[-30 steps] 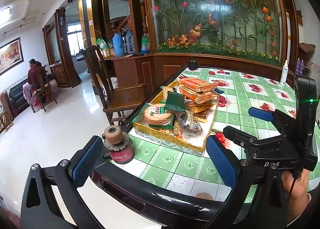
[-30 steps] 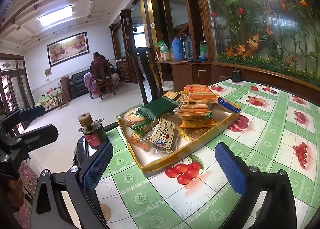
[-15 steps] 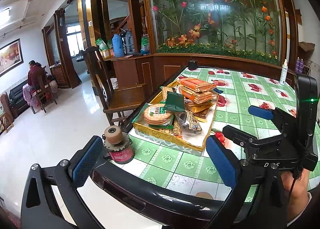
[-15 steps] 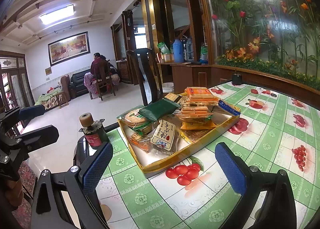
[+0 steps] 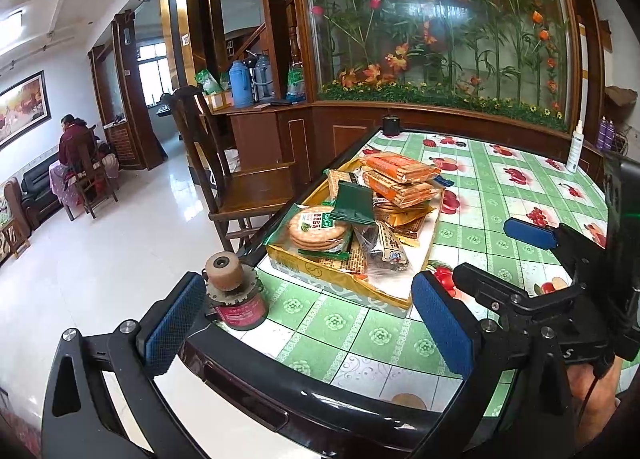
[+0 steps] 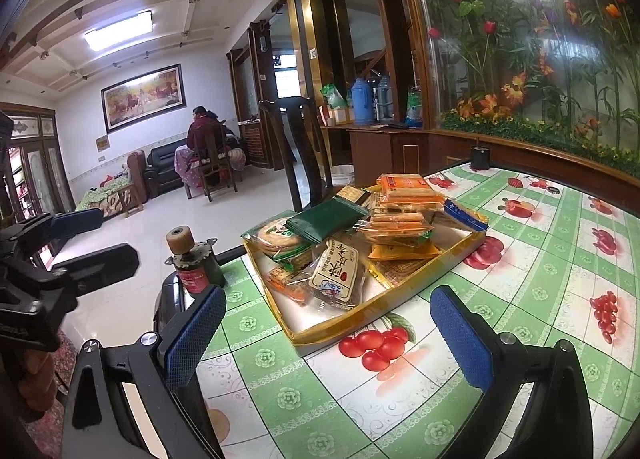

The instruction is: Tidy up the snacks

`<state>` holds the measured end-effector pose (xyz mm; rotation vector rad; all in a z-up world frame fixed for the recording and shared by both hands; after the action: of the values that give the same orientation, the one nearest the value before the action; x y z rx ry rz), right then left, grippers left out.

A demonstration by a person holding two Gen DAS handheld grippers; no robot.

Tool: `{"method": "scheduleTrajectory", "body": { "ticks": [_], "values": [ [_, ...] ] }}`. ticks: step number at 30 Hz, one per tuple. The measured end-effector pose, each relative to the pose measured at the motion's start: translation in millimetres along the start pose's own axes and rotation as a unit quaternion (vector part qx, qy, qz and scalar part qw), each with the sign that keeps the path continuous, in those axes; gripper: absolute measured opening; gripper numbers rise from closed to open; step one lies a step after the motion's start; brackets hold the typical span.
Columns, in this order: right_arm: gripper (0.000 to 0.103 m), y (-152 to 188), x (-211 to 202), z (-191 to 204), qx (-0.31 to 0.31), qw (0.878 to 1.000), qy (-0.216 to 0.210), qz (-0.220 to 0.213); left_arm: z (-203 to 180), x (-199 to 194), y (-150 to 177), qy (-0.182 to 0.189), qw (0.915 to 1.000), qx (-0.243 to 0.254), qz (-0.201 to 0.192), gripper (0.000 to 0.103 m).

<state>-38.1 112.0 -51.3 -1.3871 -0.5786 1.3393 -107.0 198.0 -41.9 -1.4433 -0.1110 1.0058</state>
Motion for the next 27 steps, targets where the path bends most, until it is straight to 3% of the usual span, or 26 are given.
{"method": "scheduleTrajectory", "body": {
  "ticks": [10,18,27],
  "values": [
    [0.102,-8.6,2.5,-14.6,0.019,1.000,-0.022,0.005,-14.8,22.7,-9.9,0.011,0.9999,0.007,0.010,0.103],
    [0.103,-32.0,12.5,-45.3,-0.039,0.998,0.039,0.015,-12.3,41.2,-8.3,0.006,0.9997,0.010,0.023,0.103],
    [0.103,-21.5,24.9,-59.9,-0.018,0.998,0.038,0.046,-22.8,39.4,-15.0,0.005,0.9994,0.017,0.029,0.103]
  ]
}}
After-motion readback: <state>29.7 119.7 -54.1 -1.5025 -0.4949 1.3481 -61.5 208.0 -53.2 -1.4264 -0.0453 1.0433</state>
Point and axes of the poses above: each gripper's, at about its wrist camera, not at the fingertips, and x roughly the way its jaws point, z to its left, y to its underside, the point moved 9 cm from there along x, roughly the way its jaws point, and after that the axes turned 11 degrees about -y, right-handed, at the moved point
